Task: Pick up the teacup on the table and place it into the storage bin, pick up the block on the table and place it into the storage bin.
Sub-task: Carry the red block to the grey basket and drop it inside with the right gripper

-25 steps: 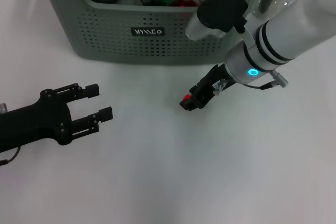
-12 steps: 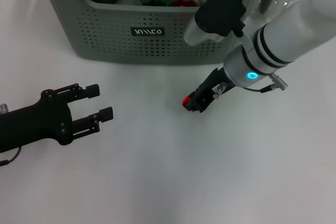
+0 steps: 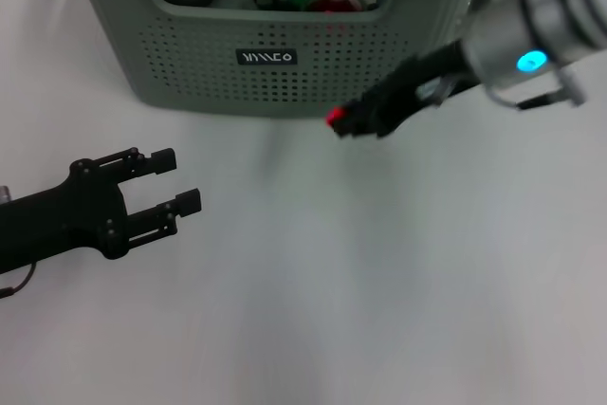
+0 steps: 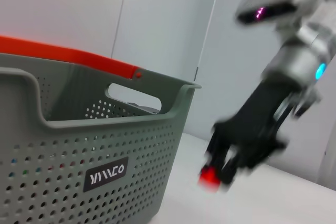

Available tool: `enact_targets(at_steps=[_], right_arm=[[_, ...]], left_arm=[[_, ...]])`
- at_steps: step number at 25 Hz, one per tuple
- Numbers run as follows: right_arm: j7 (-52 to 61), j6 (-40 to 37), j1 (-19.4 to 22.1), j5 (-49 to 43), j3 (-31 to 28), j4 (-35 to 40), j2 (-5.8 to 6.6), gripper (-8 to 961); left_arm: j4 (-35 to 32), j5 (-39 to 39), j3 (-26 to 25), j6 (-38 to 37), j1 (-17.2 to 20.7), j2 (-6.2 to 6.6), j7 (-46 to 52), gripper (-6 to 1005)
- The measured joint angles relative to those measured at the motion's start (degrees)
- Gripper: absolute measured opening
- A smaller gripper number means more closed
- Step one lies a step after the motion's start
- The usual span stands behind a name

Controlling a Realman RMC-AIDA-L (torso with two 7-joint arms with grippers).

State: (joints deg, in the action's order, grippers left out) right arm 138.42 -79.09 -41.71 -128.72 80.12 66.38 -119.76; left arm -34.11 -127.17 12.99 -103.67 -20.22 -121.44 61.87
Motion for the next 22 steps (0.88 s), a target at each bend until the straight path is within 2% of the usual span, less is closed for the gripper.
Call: enact_targets(at_steps=[3, 6, 10, 12, 15, 20, 22], right_arm=[[-1.48, -5.82, 2.63, 4.02, -6.44, 10.82, -0.4, 224], [-2.58, -6.1, 4.21, 9.96, -10.77, 18.71, -0.38, 230], [-2.97, 0.64, 1.8, 9.31, -12.08, 19.93, -0.34, 239], [-2.42, 4.96, -1.35, 5.23, -11.89, 16.66, -0.39, 244], [-0.71, 11.85, -8.15, -1.89, -11.83, 7.0, -0.42, 250], [2.87, 25.26, -20.68, -13.69, -12.04, -14.3, -0.27, 261], [4.09, 29.85, -24.36, -17.34, -12.19, -21.66, -0.24, 265]], left_arm=[[0.02, 0.0, -0.14, -0.02, -0.12, 0.04, 0.0, 658], [0.06, 0.0, -0.63, -0.03, -0.3, 0.11, 0.0, 658], [0.18, 0.0, -0.77, -0.05, -0.71, 0.18, 0.0, 658], [0.26, -0.01, -0.77, -0.01, -0.81, 0.22, 0.0, 658], [0.27, 0.0, -0.77, 0.13, -0.93, 0.23, 0.0, 658], [0.28, 0.05, -0.78, 0.45, -1.22, 0.21, 0.02, 658], [0.28, 0.06, -0.78, 0.57, -1.3, 0.12, 0.04, 658]])
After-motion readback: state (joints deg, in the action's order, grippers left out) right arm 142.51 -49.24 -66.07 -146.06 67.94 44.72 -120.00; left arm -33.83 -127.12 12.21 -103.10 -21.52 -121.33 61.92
